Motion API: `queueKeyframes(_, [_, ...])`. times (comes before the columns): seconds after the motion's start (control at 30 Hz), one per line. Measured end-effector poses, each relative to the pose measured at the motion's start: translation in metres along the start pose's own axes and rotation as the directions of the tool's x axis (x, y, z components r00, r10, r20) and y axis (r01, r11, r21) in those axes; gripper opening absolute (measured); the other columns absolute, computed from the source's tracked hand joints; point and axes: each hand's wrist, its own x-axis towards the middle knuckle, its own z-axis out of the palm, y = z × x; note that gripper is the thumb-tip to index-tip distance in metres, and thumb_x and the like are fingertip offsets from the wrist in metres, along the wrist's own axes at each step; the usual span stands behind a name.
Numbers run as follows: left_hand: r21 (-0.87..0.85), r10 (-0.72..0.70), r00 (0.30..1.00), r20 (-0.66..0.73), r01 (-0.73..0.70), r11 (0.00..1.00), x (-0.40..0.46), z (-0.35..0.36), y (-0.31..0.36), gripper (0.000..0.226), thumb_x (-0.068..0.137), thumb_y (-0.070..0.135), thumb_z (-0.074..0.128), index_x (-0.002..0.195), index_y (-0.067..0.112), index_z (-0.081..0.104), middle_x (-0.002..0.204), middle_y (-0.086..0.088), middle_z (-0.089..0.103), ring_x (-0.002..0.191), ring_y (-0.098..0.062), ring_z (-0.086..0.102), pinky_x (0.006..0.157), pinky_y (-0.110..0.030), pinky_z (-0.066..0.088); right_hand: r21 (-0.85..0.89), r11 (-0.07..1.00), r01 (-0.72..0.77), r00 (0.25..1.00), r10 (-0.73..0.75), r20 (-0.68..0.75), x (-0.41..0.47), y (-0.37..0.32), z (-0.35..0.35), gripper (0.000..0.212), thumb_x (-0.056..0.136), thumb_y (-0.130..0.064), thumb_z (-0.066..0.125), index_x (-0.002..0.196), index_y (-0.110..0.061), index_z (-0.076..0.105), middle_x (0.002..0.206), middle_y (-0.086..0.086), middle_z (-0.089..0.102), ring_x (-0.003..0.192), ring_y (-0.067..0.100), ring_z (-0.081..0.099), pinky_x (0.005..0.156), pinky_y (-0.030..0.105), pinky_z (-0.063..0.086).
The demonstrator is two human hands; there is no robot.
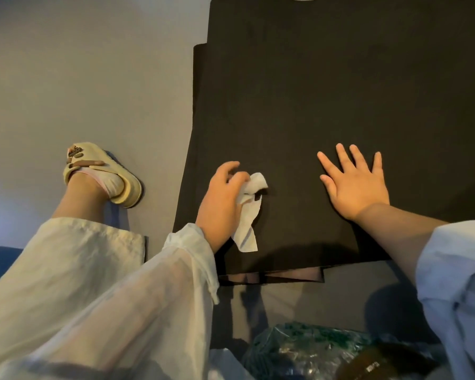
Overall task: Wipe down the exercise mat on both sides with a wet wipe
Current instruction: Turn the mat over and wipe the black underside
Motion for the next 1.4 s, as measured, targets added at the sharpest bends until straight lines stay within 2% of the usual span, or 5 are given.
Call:
queueKeyframes(0.27, [0.13,0.278,0.789,0.548,-0.409,0.903,-0.021,-0.005,-0.026,0.079,0.084,0.062,0.041,0.142,0.036,-0.007,0.15,0.017,-0.014,0.136,0.003,-0.019,0.107,-0.011,-0.012,0.002,1.0,0.002,1.0,-0.002,-0.002,-0.001,0.0,-0.001,0.062,0.087,-0.053,-0.014,0.147,-0.04,-0.005,0.159,0.003,0.006,0.146,0.028,0.0,0.112,0.058,0.001])
queueKeyframes(0.43, [0.154,0.308,0.816,0.49,-0.428,0.89,0.0,-0.016,-0.026,0.064,0.092,-0.002,0.047,0.145,0.022,0.018,0.152,0.006,0.009,0.14,-0.009,0.003,0.111,-0.012,0.002,0.001,1.0,0.002,1.0,-0.002,0.0,-0.001,0.0,0.0,0.063,0.086,-0.053,-0.015,0.147,-0.04,-0.006,0.159,0.003,0.006,0.146,0.027,0.0,0.112,0.057,0.0])
queueKeyframes(0.63, [0.049,0.105,0.994,-0.018,-0.104,0.993,0.088,-0.029,0.001,0.05,0.095,-0.004,0.039,0.144,0.007,0.034,0.152,-0.01,0.029,0.141,-0.023,0.023,0.11,-0.017,0.014,0.0,1.0,0.0,1.0,0.0,-0.004,-0.001,-0.001,0.002,0.061,0.086,-0.053,-0.014,0.146,-0.041,-0.009,0.159,0.003,0.007,0.146,0.027,0.0,0.112,0.057,0.0])
queueKeyframes(1.2, [0.379,-0.259,0.944,0.204,0.168,0.91,0.212,0.018,0.003,0.061,0.097,0.014,0.047,0.148,0.008,0.014,0.154,-0.014,0.015,0.141,-0.031,0.018,0.109,-0.038,0.025,0.026,1.0,0.013,1.0,-0.013,-0.018,-0.002,-0.002,0.003,0.054,0.084,-0.051,-0.017,0.137,-0.041,-0.022,0.159,0.002,0.002,0.146,0.027,-0.004,0.112,0.056,-0.005])
queueKeyframes(1.4, [0.092,0.1,0.932,0.349,-0.14,0.986,0.121,0.002,0.012,0.037,0.092,0.019,0.028,0.118,0.04,0.043,0.106,0.031,0.037,0.096,0.016,0.036,0.098,-0.011,0.027,0.008,1.0,0.002,1.0,-0.002,-0.003,-0.001,-0.002,-0.001,0.058,0.089,-0.05,-0.01,0.145,-0.041,-0.01,0.159,0.002,0.005,0.146,0.028,-0.002,0.112,0.057,-0.002])
